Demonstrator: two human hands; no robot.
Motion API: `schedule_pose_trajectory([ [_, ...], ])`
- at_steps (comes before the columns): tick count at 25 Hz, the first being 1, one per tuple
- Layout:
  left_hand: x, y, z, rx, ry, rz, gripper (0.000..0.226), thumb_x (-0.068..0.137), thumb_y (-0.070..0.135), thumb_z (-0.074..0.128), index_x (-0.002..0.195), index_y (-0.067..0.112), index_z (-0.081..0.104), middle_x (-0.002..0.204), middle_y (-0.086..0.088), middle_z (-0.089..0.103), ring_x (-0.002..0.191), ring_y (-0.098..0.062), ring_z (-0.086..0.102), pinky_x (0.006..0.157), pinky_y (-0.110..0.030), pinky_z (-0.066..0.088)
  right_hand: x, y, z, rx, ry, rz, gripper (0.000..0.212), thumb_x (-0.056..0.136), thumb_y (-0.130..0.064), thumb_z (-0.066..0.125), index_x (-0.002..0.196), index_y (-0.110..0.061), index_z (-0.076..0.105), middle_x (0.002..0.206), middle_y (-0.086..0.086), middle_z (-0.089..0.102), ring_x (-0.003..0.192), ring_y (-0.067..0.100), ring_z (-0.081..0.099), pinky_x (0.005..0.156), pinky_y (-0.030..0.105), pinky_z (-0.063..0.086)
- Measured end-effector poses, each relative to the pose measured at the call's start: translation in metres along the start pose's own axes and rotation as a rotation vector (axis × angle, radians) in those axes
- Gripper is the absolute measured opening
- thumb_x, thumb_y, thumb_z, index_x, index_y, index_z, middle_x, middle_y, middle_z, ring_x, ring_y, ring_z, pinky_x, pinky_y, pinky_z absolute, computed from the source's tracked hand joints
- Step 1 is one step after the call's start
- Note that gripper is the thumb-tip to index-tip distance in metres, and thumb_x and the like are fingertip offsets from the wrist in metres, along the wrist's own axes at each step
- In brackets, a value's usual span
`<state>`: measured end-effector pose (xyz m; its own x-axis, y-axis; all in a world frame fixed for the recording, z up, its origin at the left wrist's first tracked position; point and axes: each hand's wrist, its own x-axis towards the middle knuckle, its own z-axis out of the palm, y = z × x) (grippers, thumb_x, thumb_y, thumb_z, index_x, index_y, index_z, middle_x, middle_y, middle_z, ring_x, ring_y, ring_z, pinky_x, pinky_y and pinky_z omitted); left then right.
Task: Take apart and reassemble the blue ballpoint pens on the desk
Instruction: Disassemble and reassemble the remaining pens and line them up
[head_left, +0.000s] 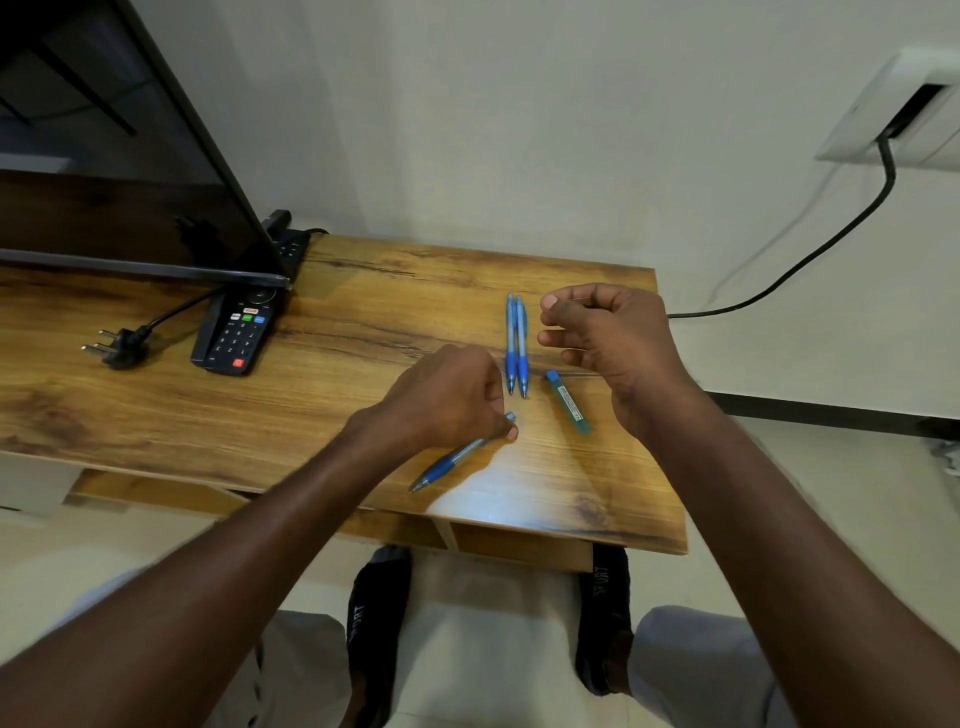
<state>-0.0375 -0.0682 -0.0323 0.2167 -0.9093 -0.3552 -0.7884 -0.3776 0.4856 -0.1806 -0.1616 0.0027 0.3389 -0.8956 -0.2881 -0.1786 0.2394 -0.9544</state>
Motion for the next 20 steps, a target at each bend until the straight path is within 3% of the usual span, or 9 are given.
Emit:
schedule_pose_trajectory([
  [5, -0.001, -0.002, -0.022, -0.434, 0.002, 0.028, 0.012, 0.091, 0.021, 0.081, 0.097, 0.01, 0.077, 0.088, -0.003, 0.081, 0.083, -0.015, 0.077, 0.075, -0.031, 0.062, 0.001, -0.002, -0.003, 0.114, -0.041, 0.061, 0.006, 0.093, -0.009, 0.076, 0.097, -0.012, 0.078, 0.09, 0.002, 0.082, 0.081, 0.018, 0.078, 0.07, 0.029, 0.057],
  [9, -0.001, -0.004, -0.029, -0.636, 0.11, 0.07, 0.015, 0.104, 0.017, 0.064, 0.108, 0.008, 0.075, 0.092, -0.011, 0.08, 0.078, -0.01, 0.074, 0.065, -0.013, 0.053, 0.003, -0.005, -0.009, 0.042, -0.013, 0.019, 0.004, 0.093, -0.012, 0.078, 0.095, -0.015, 0.078, 0.093, 0.001, 0.081, 0.08, 0.015, 0.079, 0.069, 0.028, 0.058],
  [12, 0.003, -0.008, -0.028, -0.694, 0.18, 0.108, 0.016, 0.105, 0.016, 0.063, 0.113, 0.013, 0.077, 0.095, -0.009, 0.08, 0.086, -0.01, 0.074, 0.079, -0.02, 0.057, 0.005, -0.007, -0.015, -0.084, 0.004, -0.038, 0.004, 0.093, -0.019, 0.079, 0.096, -0.016, 0.078, 0.094, 0.001, 0.081, 0.086, 0.016, 0.08, 0.077, 0.033, 0.058],
  [16, 0.004, -0.012, -0.029, -0.751, 0.204, 0.142, 0.025, 0.104, 0.01, 0.061, 0.123, 0.018, 0.075, 0.098, -0.013, 0.079, 0.097, -0.022, 0.076, 0.097, -0.035, 0.06, 0.004, -0.005, -0.014, -0.161, -0.037, -0.04, 0.009, 0.092, -0.021, 0.079, 0.097, -0.014, 0.08, 0.095, 0.0, 0.082, 0.091, 0.015, 0.079, 0.083, 0.037, 0.06],
  [20, 0.003, -0.01, -0.031, -0.782, 0.184, 0.142, 0.027, 0.104, 0.007, 0.06, 0.123, 0.019, 0.076, 0.102, -0.014, 0.079, 0.101, -0.022, 0.076, 0.1, -0.033, 0.058, 0.004, -0.007, -0.011, -0.172, -0.064, -0.06, 0.009, 0.092, -0.021, 0.079, 0.097, -0.014, 0.08, 0.094, -0.002, 0.082, 0.091, 0.012, 0.079, 0.081, 0.036, 0.059],
])
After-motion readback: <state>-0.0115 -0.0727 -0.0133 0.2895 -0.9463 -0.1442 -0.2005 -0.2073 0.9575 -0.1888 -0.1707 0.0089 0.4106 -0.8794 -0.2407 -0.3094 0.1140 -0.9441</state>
